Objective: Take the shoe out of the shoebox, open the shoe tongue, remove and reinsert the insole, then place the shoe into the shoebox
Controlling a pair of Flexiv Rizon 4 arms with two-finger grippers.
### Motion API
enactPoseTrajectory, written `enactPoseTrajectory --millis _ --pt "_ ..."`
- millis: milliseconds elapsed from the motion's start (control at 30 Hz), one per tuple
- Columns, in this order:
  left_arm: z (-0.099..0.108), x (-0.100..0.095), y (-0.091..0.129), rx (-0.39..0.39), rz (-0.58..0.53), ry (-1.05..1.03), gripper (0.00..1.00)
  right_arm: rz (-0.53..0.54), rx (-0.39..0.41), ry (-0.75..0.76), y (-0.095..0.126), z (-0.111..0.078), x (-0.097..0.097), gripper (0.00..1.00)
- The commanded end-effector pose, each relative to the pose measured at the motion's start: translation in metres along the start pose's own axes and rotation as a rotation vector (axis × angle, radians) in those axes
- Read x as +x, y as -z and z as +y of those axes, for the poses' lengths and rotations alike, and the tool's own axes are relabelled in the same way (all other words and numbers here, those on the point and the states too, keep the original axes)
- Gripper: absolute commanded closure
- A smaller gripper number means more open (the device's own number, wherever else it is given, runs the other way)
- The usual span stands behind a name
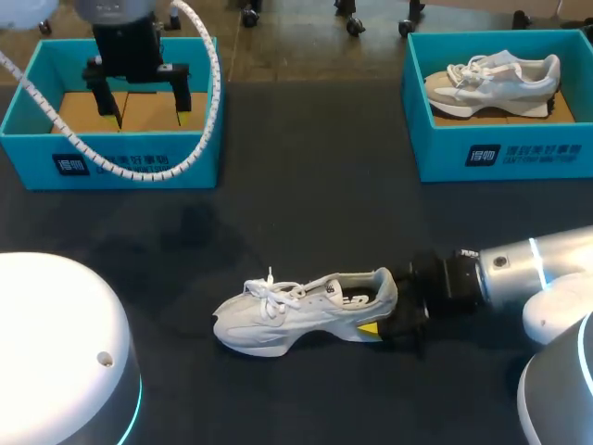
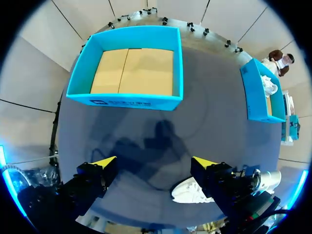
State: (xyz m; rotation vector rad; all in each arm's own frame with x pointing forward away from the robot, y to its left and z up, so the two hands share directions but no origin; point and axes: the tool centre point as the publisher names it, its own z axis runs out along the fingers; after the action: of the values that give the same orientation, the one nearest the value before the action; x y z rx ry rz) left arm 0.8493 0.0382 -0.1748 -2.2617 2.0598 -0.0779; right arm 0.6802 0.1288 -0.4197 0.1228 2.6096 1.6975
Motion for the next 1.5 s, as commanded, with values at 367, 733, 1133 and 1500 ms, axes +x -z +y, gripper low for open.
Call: enactPoseTrajectory --millis 367,733,1133,1500 --pt "0.084 0.041 -0.007 -0.075 0.040 -0.145 0.00 -0.003 0.003 0.000 -0.003 0.000 -0.001 1.00" --pt "0.154 0.095 -0.017 -0.065 0.014 -0.200 0.00 -0.003 0.003 0.000 -0.003 0.000 -0.001 1.00" --pt "0.170 0.115 -0.031 -0.108 -0.013 -0.246 0.00 -0.003 0.003 0.000 -0.003 0.000 -0.001 1.00" --pt "0.196 0.163 -0.044 -0.181 -0.001 -0.277 0.00 -0.003 0.003 0.000 -0.003 0.000 -0.001 1.00"
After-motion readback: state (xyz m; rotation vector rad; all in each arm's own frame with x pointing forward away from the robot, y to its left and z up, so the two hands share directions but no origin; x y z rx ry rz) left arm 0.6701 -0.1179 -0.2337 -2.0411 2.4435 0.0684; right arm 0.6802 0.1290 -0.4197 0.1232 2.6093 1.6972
